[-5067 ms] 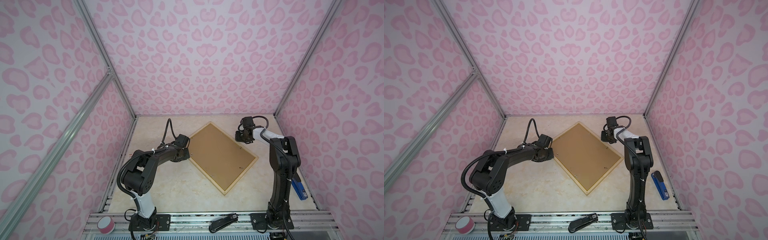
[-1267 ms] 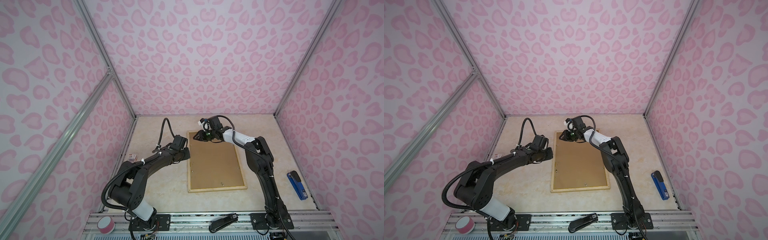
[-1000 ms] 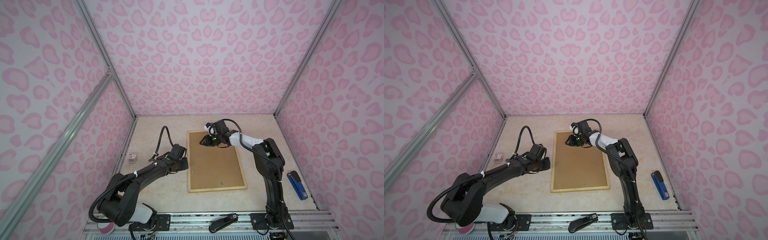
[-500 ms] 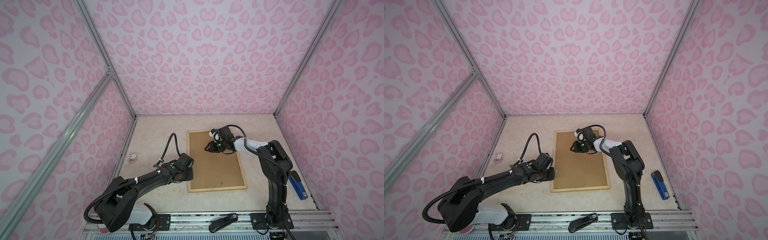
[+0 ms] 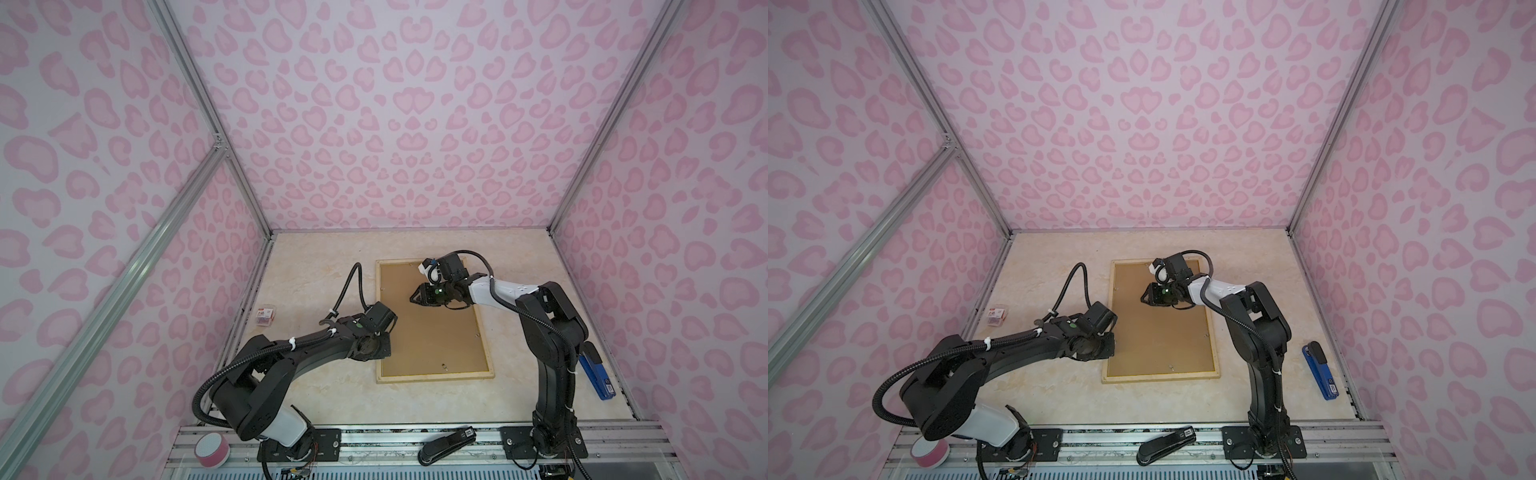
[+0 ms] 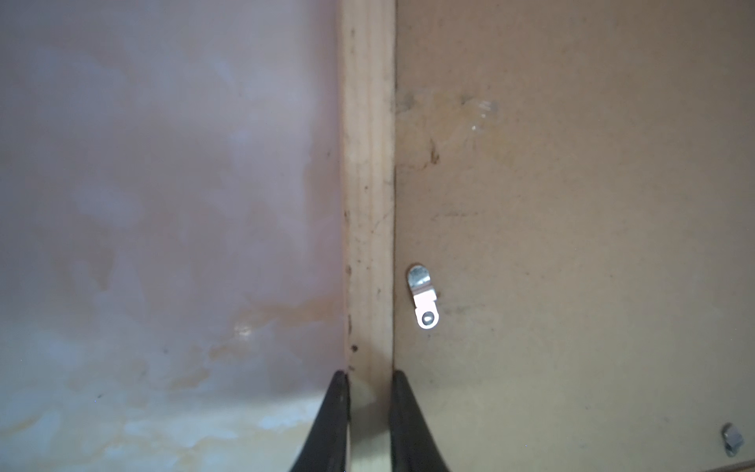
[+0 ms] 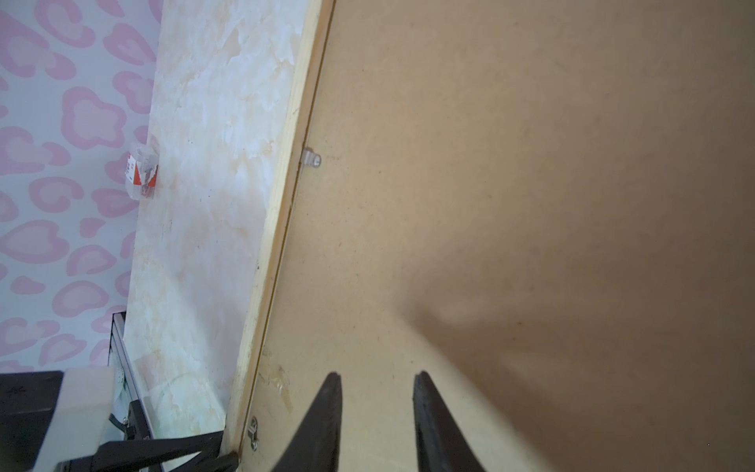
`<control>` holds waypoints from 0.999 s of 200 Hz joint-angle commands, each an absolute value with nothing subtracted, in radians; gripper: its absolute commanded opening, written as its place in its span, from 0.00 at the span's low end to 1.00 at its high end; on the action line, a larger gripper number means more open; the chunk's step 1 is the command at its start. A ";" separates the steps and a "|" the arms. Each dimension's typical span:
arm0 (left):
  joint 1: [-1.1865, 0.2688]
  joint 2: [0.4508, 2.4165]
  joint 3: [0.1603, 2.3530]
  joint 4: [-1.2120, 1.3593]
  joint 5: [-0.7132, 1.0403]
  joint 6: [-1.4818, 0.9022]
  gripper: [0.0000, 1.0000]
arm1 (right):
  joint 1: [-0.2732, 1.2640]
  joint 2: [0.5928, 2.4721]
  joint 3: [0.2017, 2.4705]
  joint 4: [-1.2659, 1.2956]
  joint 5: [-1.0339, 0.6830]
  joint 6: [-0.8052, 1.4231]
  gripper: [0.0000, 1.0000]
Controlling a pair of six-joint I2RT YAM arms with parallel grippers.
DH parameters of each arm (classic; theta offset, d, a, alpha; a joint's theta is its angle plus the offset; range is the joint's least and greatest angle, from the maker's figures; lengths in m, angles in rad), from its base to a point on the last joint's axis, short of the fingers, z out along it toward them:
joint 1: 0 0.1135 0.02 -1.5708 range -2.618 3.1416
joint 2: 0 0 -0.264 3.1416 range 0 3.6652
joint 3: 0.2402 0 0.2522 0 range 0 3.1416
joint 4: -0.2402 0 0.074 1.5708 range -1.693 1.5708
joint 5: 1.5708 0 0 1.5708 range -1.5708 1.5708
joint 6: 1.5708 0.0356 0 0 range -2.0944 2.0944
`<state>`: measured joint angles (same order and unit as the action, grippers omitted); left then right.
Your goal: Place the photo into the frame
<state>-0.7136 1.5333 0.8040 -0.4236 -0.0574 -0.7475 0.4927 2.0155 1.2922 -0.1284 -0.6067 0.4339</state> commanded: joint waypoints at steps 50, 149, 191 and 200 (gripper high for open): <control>-0.641 1.681 0.924 -0.333 -0.085 -0.743 0.14 | 0.563 2.014 1.244 -0.075 -0.603 0.464 0.32; -0.620 1.594 0.937 -0.331 -0.030 -0.615 0.19 | 0.647 2.095 1.285 -0.026 -0.629 0.505 0.30; -0.623 1.568 0.880 -0.331 -0.016 -0.633 0.18 | 0.657 2.103 1.288 -0.015 -0.639 0.516 0.30; -0.623 1.568 0.876 -0.334 -0.022 -0.634 0.18 | 0.656 2.103 1.286 -0.011 -0.638 0.517 0.30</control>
<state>-0.6224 1.5921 0.8856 -0.3695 -0.0433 -0.6357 0.6563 2.0888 1.2922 0.0086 -0.6586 0.5060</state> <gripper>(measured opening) 0.187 0.299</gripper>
